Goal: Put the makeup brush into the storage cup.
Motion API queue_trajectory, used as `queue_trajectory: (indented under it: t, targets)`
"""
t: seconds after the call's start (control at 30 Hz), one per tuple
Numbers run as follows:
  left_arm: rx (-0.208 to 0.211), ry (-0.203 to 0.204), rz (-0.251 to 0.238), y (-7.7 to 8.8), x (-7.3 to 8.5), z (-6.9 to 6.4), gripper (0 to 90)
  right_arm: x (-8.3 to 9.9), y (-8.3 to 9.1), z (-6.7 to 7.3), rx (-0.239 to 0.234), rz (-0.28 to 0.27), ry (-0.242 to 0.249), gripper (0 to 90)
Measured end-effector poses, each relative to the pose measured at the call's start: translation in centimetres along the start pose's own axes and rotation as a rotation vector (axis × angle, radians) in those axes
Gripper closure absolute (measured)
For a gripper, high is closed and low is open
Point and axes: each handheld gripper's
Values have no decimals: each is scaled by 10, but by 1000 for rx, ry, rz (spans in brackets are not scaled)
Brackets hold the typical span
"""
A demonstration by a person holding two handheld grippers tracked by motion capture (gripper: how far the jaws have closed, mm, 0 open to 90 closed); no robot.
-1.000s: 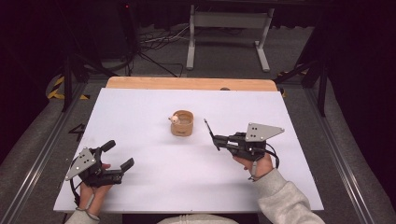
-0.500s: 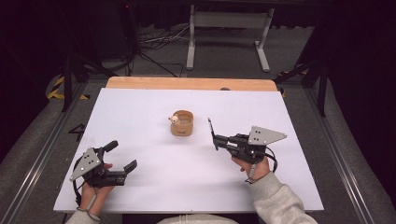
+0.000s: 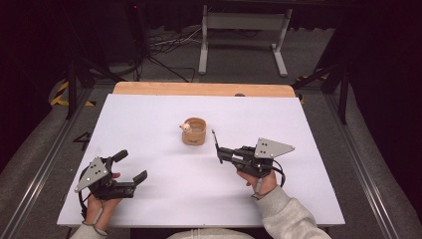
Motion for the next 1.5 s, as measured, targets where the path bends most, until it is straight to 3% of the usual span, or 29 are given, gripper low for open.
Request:
queue_trajectory:
  t: [0.13, 0.33, 0.43, 0.63, 0.83, 0.97, 1.17, 1.5]
  targets:
    - [11, -1, 7, -1, -1, -2, 2, 4, -7, 3, -14, 18, -2, 836]
    - [15, -12, 29, -5, -2, -5, 4, 9, -13, 9, -27, 3, -11, 836]
    - [25, 4, 28, -9, -3, -7, 8, 16, -21, 12, -38, 6, -19, 836]
    - [52, -27, 34, -14, -7, -16, 12, 24, -33, 19, -45, 16, -14, 837]
    - [69, -22, 17, -16, -10, -20, 7, 33, -41, 23, -83, -12, -18, 836]
    - [76, -25, 13, -18, -11, -21, 4, 34, -43, 25, -83, -18, -8, 836]
    - [94, -19, -1, -19, -16, -22, 8, 37, -44, 23, -84, -25, -35, 836]
    - [164, -30, -44, -28, -36, -30, 29, 37, -42, 22, -75, -33, -43, 835]
Point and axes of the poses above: each handheld gripper's, and its own axes: y roughly backward along the jaws, x roughly out of its underside, z roughly to its left, and after that the axes turned 4 degrees about z, right-handed
